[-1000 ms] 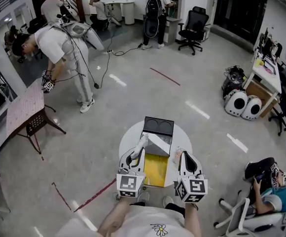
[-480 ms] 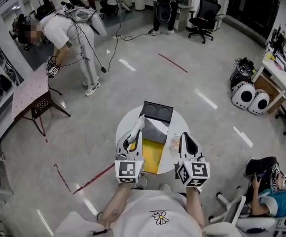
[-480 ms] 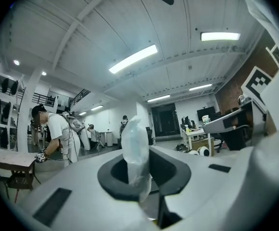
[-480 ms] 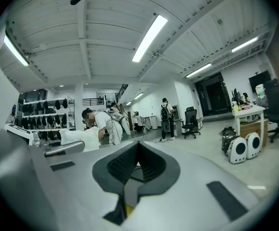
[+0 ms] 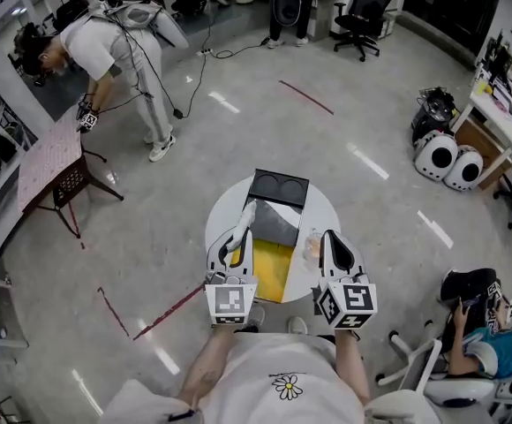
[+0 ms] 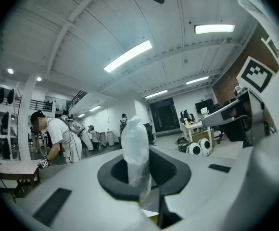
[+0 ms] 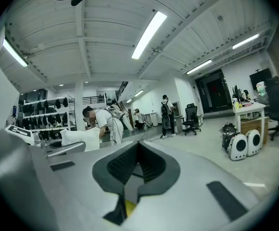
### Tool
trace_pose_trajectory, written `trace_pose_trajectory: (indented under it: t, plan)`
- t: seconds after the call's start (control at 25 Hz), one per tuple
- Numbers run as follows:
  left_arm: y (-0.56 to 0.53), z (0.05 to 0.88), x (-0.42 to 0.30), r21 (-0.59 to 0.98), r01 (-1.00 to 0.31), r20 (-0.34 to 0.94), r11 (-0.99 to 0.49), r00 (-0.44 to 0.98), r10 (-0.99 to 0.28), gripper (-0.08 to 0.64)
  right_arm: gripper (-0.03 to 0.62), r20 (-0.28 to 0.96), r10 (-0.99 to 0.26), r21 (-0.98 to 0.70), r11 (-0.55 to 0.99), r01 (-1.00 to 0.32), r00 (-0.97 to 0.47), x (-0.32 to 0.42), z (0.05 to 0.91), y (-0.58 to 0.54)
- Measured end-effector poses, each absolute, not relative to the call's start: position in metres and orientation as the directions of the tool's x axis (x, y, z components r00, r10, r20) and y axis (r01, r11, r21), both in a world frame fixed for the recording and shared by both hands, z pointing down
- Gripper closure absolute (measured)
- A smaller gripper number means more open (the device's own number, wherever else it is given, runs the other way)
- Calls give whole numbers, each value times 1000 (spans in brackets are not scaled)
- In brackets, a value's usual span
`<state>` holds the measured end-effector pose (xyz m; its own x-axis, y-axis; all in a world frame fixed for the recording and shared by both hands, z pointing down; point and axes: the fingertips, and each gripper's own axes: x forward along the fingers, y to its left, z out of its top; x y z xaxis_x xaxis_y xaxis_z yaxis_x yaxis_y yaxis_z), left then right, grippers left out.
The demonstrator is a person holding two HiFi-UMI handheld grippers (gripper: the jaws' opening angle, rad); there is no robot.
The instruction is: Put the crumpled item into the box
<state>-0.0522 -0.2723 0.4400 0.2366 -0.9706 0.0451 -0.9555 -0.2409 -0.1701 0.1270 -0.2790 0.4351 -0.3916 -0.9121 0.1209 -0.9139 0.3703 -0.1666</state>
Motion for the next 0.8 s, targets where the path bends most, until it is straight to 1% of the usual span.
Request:
trace_pose_trajectory:
  t: [0.2, 0.4, 0.64, 0.8]
  plan:
    - [-279, 449, -54, -329, -910, 89, -251, 235, -968, 520, 589, 140, -911, -166, 364, -916, -388, 125, 442, -277]
    - [-291, 472, -50, -505, -801, 185, -320, 262, -947, 522, 589, 175, -915, -175, 334, -926, -363, 130, 449, -274]
    - [-305, 518, -34, -613, -651, 292, -447, 339, -895, 523, 589, 202, -925, -175, 290, -941, -322, 141, 458, -272]
    - [-304, 564, -29, -671, -522, 403, -526, 339, -850, 522, 589, 232, -926, -175, 263, -949, -299, 145, 464, -266]
